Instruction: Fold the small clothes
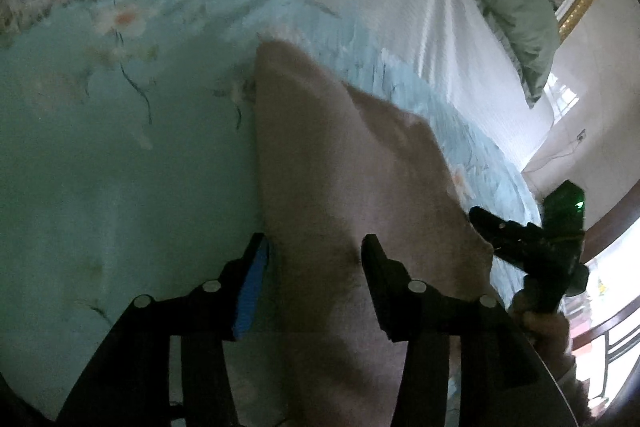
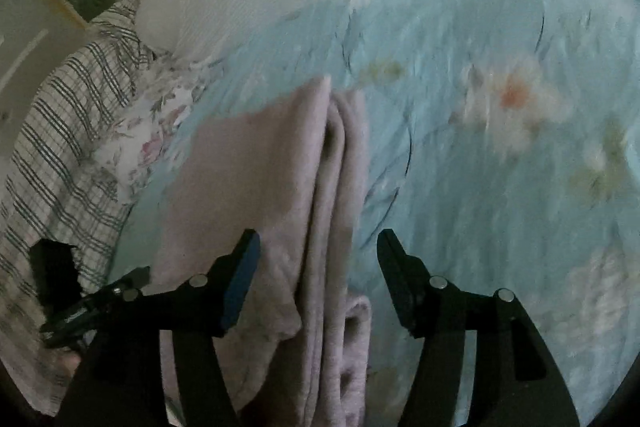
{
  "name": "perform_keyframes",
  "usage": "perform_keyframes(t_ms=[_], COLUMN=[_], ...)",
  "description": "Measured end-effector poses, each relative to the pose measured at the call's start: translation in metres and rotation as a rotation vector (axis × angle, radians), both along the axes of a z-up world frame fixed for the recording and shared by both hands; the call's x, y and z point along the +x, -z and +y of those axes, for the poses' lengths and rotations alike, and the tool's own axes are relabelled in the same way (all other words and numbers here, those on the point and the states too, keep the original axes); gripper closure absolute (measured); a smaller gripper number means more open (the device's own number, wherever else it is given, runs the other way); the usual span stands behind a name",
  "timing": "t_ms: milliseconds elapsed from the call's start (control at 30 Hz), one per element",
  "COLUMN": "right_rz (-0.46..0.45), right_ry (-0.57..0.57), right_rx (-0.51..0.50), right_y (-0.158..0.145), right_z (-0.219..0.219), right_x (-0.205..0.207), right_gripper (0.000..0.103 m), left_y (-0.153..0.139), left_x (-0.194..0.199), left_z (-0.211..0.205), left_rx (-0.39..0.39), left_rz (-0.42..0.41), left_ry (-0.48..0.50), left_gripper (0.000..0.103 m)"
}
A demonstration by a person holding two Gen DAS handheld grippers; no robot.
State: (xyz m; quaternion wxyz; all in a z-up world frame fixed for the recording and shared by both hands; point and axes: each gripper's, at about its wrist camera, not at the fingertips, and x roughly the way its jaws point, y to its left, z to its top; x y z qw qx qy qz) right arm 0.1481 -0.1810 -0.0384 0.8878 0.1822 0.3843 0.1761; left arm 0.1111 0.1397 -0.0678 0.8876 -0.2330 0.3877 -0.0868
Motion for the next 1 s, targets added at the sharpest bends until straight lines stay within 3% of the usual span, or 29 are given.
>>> perform_keyframes(t_ms=[300, 500, 633, 767, 900, 967, 1000], right_rz=[0.042, 0.063, 0.000, 0.052, 0.045, 0.035, 0.033], right_ry=[-0.074, -0.063, -0.059, -0.078, -0.107, -0.128, -0.132], right_rx=[-0.020, -0.058, -0.106, -0.090, -0.098, -0.101, -0.089], right_y=[0.008, 0.011, -0.003, 0.008, 0.009, 0.008, 0.007], right_z=[0.025, 0.030, 0.033, 0.034, 0.045, 0.050, 0.050], right_x=[0.032, 0.034, 0.024, 0.034, 0.030, 0.026, 0.025], right_gripper=[0.051, 0.058, 0.058, 0.060, 0.065, 0.073, 0.084], left_y=[-0.028, -0.017, -0.012, -0.012, -0.012, -0.011, -0.011], left_x=[-0.019, -0.019, -0.017, -0.015, -0.014, -0.014, -0.015], left_z=[-0.026, -0.038, -0.038, -0.038, -0.038, -0.037, -0.037], left_rx=[0.051, 0.060, 0.051, 0.050, 0.051, 0.051, 0.051], left_rz=[-0.104, -0.074, -0.065, -0.062, -0.060, -0.059, -0.058], left_ry=[0.118, 0.154, 0.152, 0.156, 0.158, 0.158, 0.158], left_gripper=[0.056, 0.056, 0.056, 0.056, 0.056, 0.056, 0.056])
